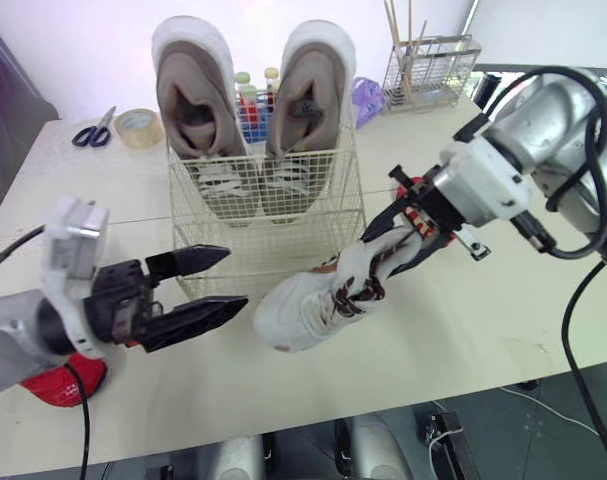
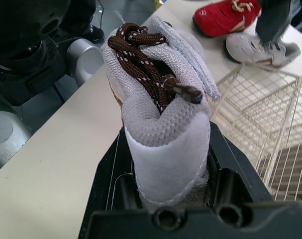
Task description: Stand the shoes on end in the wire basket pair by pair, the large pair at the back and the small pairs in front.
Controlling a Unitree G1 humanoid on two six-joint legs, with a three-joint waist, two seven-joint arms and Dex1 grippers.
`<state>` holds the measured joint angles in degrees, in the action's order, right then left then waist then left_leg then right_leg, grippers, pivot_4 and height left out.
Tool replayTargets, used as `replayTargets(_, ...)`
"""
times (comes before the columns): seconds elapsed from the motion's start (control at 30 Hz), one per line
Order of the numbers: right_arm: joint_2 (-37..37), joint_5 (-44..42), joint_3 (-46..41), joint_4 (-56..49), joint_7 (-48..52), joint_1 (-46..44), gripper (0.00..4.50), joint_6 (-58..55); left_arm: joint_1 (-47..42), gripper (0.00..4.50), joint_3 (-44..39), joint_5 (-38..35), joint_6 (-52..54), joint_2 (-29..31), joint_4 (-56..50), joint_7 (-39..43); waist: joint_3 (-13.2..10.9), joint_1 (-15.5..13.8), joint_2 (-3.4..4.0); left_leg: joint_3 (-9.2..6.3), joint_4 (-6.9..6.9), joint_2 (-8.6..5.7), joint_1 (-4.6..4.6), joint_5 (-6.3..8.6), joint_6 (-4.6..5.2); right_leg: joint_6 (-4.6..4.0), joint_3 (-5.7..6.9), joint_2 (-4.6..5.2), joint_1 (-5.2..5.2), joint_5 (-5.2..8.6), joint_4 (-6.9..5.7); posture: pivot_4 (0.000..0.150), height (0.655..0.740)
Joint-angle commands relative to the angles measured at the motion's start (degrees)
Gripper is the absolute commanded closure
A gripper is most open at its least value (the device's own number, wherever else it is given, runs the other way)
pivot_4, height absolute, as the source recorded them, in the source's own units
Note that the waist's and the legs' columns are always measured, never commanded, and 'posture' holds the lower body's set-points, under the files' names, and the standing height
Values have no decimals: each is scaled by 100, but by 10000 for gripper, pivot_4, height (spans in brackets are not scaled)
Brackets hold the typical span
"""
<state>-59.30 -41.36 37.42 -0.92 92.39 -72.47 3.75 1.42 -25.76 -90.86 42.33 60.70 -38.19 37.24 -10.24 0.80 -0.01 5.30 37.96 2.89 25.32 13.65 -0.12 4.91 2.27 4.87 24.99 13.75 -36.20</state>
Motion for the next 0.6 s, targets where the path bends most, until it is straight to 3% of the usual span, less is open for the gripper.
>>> replayTargets(0.03, 86, -19, -142, -73, 11, -242, 33806, 109, -352, 0, 492, 291, 168, 24, 46, 395, 0, 0, 0, 2, 0, 1, 0, -1, -1, 0, 0, -2, -1, 0, 0, 1500, 7400)
replayTargets(0.43, 419, -35, -329, -293, 11, -303, 33806, -7, -1581, 0, 2104, 1174, 733, -535, 418, 1164, 0, -17, -1, 6, 6, 1, 1, -1, 1, 3, -1, -2, -7, -2, 0, 1500, 7400)
replayTargets(0.57, 449, -37, -398, -359, 11, -268, 33884, -77, -1759, 11690, 2174, 1103, 844, -833, 601, 1152, 1, -18, -3, 2, 8, 1, 0, -2, 1, 3, -1, -4, -10, -2, -1, 1500, 7400)
replayTargets(0.6, 442, -37, -414, -374, 11, -253, 33884, -100, -1768, 16709, 2151, 1102, 868, -878, 634, 1155, 1, -16, -3, 0, 9, 1, 0, -2, 1, 3, -1, -4, -10, -2, -1, 1500, 7400)
